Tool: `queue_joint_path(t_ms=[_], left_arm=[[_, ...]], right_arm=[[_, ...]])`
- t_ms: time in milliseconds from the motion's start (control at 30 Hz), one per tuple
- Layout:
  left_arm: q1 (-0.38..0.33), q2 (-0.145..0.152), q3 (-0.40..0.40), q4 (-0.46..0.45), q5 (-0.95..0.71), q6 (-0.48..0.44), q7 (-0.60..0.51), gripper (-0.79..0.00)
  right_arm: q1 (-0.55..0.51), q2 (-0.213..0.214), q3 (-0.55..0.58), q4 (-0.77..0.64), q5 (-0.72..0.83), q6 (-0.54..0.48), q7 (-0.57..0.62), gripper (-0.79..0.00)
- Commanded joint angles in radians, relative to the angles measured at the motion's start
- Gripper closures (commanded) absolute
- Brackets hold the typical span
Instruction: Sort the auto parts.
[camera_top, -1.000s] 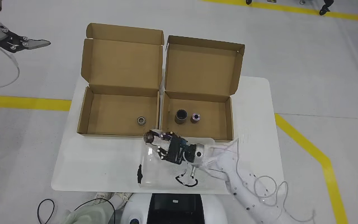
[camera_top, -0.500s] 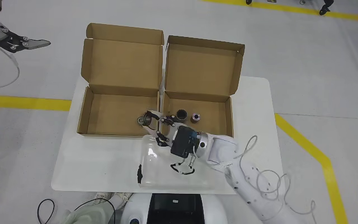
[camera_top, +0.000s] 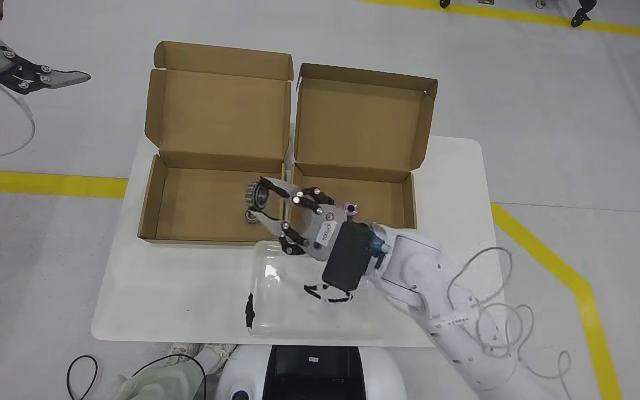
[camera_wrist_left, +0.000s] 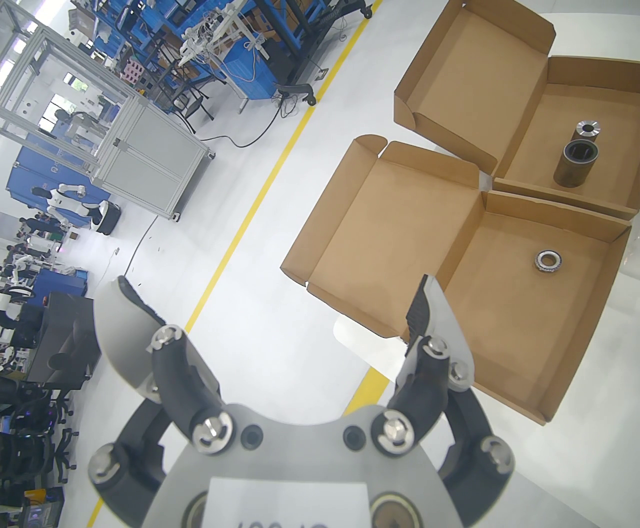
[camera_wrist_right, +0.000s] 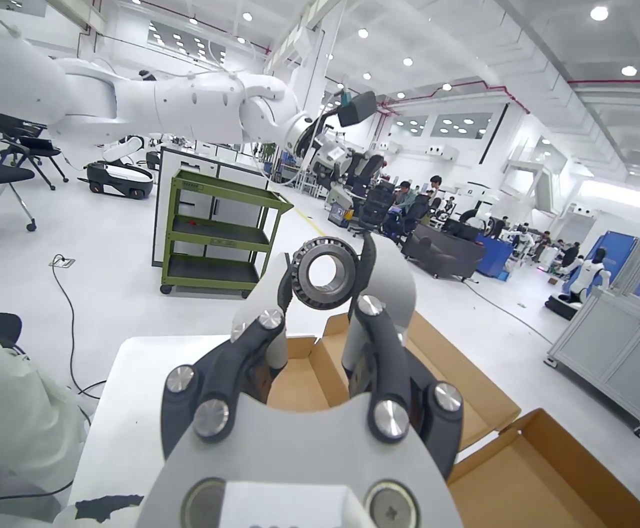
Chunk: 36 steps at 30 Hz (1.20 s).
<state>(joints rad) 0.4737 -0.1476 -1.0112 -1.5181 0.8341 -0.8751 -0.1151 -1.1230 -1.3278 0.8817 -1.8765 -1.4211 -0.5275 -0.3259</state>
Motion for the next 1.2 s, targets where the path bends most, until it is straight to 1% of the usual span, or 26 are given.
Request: queue_joint_path(t_ms=[0,267,533,767,900,1167], left_arm=[[0.0,0.0,0.0,0.0,0.0,0.0,0.0,-0.785],[0.0,0.0,0.0,0.0,0.0,0.0,0.0,-0.785],[0.0,0.0,0.0,0.0,0.0,0.0,0.0,-0.785],[0.0,0.0,0.0,0.0,0.0,0.0,0.0,-0.785],[0.0,0.0,0.0,0.0,0.0,0.0,0.0,-0.785],[0.0,0.0,0.0,0.0,0.0,0.0,0.0,-0.785]], right_arm=[[0.002,0.0,0.004,-0.01,-0.001,-0.002,-0.001,0.0],[0.025,-0.003,0.007,-0.041,0.005,-0.017,0.007,0.0],[0.026,-0.007,0.008,-0.075,-0.004,0.005,-0.006,0.0],[0.0,-0.007,-0.002,-0.114,-0.045,0.034,-0.006,0.0],[-0.021,-0.009,-0.024,-0.096,-0.072,0.057,0.0,0.0],[-0.048,-0.013,-0.054,-0.013,-0.081,0.094,0.059,0.0]])
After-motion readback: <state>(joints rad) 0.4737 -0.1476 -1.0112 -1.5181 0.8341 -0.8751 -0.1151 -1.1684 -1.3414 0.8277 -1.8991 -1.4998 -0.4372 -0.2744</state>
